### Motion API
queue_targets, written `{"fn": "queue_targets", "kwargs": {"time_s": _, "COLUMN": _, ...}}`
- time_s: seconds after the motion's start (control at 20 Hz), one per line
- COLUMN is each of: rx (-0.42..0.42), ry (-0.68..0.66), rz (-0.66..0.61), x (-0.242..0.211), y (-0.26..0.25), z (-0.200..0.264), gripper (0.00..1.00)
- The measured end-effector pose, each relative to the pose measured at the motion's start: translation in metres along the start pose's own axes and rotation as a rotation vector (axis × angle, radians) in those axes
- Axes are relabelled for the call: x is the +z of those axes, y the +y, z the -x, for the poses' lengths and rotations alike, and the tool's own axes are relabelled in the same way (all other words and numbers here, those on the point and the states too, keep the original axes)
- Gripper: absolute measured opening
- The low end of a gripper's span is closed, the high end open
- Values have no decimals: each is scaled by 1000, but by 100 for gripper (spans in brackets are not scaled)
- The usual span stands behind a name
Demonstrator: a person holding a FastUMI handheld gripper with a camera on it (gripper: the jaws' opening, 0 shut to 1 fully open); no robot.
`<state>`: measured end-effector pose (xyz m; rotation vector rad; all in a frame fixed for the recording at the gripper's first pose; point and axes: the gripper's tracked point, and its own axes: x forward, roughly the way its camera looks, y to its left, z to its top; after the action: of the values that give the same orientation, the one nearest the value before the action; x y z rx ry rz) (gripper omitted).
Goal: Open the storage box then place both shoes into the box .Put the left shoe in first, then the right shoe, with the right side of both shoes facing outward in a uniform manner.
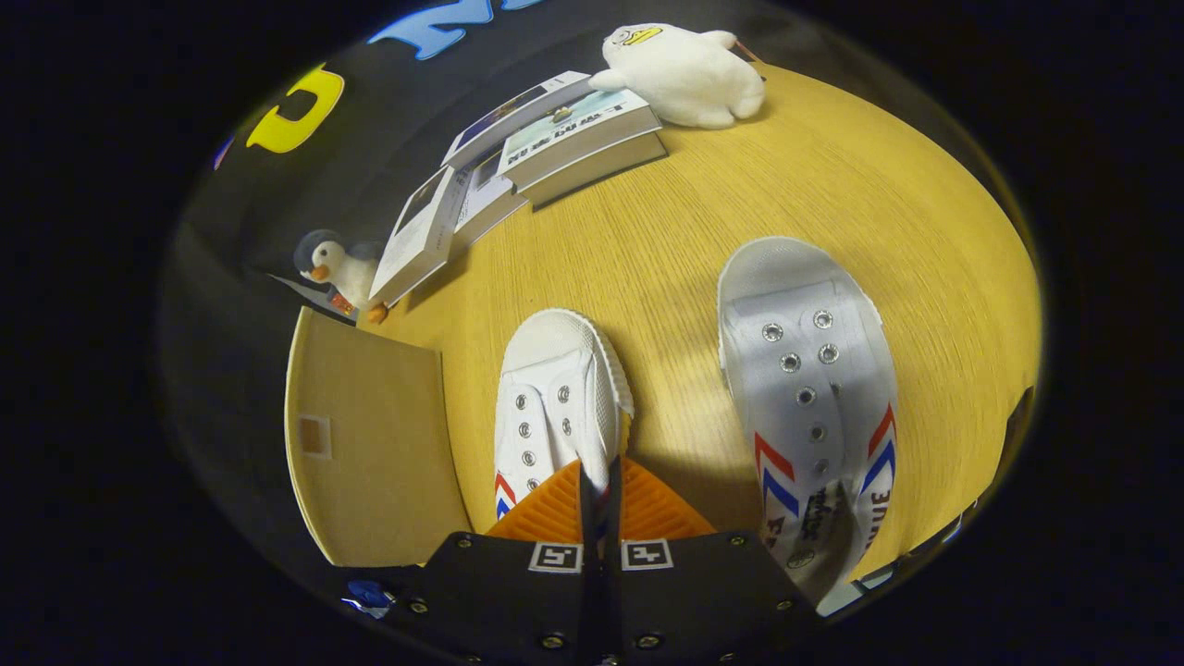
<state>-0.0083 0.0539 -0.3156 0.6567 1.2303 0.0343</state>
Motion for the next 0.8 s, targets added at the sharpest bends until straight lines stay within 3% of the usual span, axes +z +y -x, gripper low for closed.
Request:
{"fn": "queue_targets", "kwargs": {"time_s": 0.55, "rx": 161, "ry": -111, "rz": 22, "x": 46, "y": 114, "z": 71, "gripper": 1}}
{"fn": "queue_targets", "kwargs": {"time_s": 0.8, "rx": 206, "ry": -136, "rz": 79, "x": 51, "y": 168, "z": 82, "gripper": 1}}
